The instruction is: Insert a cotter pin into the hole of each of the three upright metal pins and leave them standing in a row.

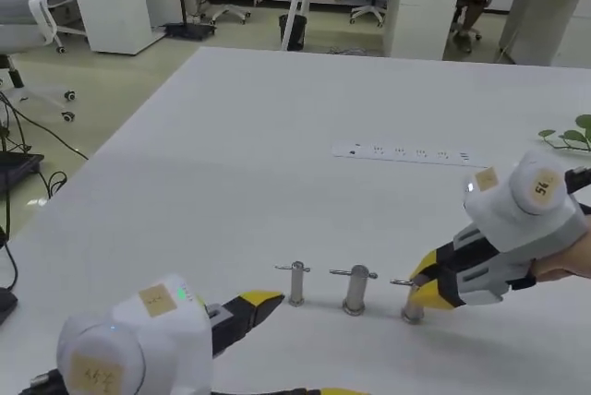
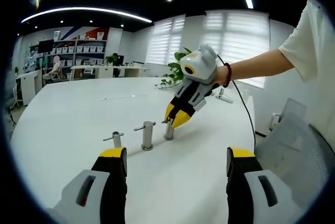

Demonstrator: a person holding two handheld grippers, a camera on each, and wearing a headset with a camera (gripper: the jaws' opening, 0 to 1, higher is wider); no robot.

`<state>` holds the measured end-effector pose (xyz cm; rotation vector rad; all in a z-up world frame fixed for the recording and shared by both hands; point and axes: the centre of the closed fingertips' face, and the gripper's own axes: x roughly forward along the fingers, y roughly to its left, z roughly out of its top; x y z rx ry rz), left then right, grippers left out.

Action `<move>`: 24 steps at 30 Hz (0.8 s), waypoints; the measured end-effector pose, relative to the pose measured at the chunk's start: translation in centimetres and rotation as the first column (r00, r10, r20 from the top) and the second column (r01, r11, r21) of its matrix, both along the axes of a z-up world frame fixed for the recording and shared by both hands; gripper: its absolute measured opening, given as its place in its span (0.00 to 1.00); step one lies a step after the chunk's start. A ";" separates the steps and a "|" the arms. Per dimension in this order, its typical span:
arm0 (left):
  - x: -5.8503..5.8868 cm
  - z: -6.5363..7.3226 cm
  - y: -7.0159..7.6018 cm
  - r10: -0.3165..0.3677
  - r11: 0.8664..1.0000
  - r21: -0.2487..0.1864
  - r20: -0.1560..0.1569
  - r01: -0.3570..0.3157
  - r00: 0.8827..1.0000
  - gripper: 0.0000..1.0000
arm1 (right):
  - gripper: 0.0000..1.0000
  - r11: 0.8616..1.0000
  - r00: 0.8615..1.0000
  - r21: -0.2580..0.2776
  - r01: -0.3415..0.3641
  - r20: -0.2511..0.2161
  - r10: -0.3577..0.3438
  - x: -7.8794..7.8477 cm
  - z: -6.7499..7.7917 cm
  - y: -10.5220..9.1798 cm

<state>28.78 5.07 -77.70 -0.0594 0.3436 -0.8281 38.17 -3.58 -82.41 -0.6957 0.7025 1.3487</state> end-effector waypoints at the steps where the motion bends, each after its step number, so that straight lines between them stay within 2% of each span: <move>1: 0.0 0.0 0.0 -0.001 1.000 0.001 0.000 0.001 1.000 0.78 | 0.14 1.000 1.000 0.001 0.000 0.000 0.000 0.0 0.0 0.0; 9: -0.1 -0.2 0.1 -0.009 1.000 0.013 -0.002 0.009 1.000 0.78 | 0.15 1.000 1.000 0.008 -0.021 -0.005 0.021 -0.3 0.1 0.1; 16: -0.1 -0.4 0.4 -0.007 0.999 0.032 -0.005 0.007 1.000 0.78 | 0.16 1.000 1.000 -0.006 -0.023 -0.009 0.023 -0.3 -0.5 0.0; 20: -0.1 -0.3 0.7 0.001 0.999 0.037 -0.008 -0.001 1.000 0.79 | 0.20 1.000 1.000 0.016 0.022 -0.020 -0.022 -0.2 -0.5 0.0; 24: -0.1 -0.4 1.1 0.009 0.999 0.051 -0.017 -0.008 1.000 0.79 | 0.26 0.991 0.992 0.068 0.116 -0.048 -0.113 -0.2 0.3 0.0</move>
